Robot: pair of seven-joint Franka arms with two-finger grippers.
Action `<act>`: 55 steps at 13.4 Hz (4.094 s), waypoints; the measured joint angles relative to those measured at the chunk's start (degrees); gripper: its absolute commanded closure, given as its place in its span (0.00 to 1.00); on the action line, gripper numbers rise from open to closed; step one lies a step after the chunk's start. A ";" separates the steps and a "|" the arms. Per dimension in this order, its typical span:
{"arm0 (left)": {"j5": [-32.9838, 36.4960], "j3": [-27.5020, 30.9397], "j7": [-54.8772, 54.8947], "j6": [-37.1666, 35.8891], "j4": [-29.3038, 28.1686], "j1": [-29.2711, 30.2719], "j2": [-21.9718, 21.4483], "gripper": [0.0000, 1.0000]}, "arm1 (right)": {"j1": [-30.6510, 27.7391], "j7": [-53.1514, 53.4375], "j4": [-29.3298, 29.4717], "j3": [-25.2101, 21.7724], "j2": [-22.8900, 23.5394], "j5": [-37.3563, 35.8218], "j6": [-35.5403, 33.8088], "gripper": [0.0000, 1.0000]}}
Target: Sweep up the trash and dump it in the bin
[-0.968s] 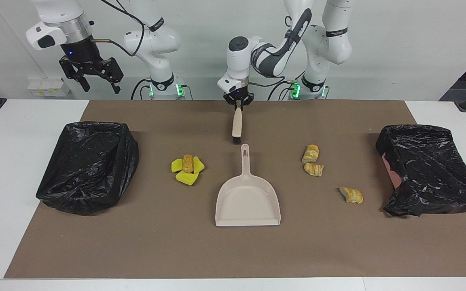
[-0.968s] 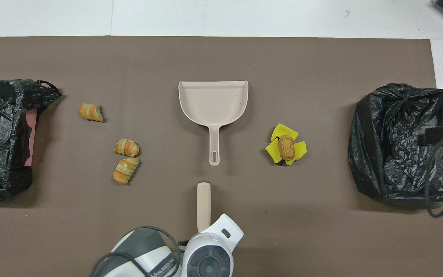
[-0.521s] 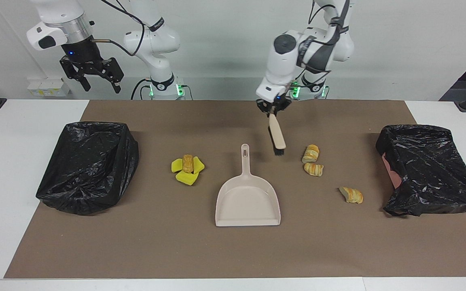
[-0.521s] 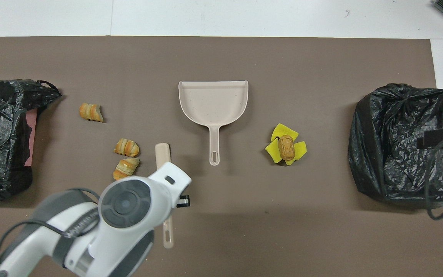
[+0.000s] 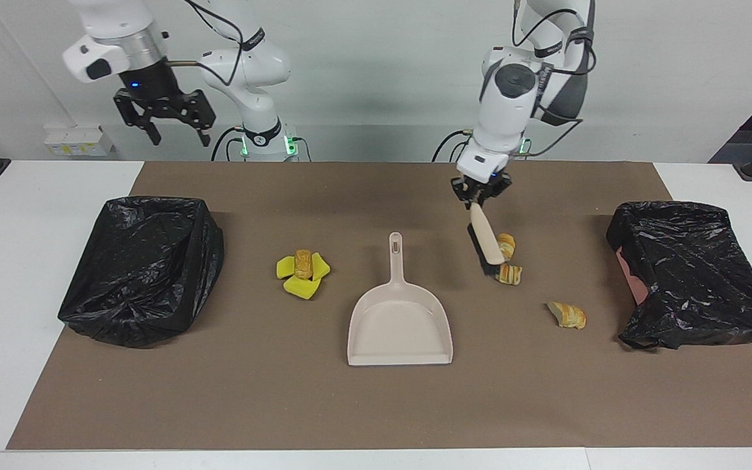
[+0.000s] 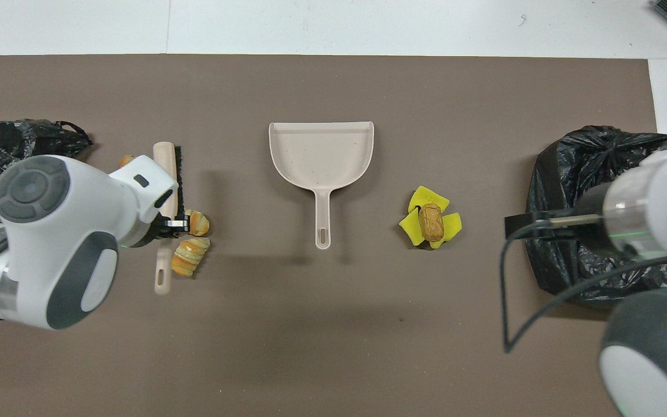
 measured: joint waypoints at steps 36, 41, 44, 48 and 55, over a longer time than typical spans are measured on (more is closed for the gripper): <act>6.82 -0.72 32.15 -1.57 -3.28 12.33 4.38 1.00 | 20.19 18.69 -0.45 -0.03 29.98 -2.27 36.22 1.00; 6.82 -1.30 22.10 0.45 -10.76 12.27 0.58 1.00 | 20.19 17.93 -0.10 -0.02 30.01 -5.53 36.21 1.00; 6.82 -1.64 13.89 1.71 -14.39 9.45 -2.25 1.00 | 20.02 0.83 0.56 -0.03 29.72 -6.05 35.99 1.00; 6.77 -1.97 5.26 2.58 -15.15 5.60 -2.41 1.00 | 17.78 -22.05 0.95 -0.04 24.53 -5.80 28.03 1.00; 3.28 -2.15 -0.14 3.35 -15.26 1.56 -2.23 1.00 | 16.10 -64.20 -4.49 0.01 21.62 2.80 23.93 1.00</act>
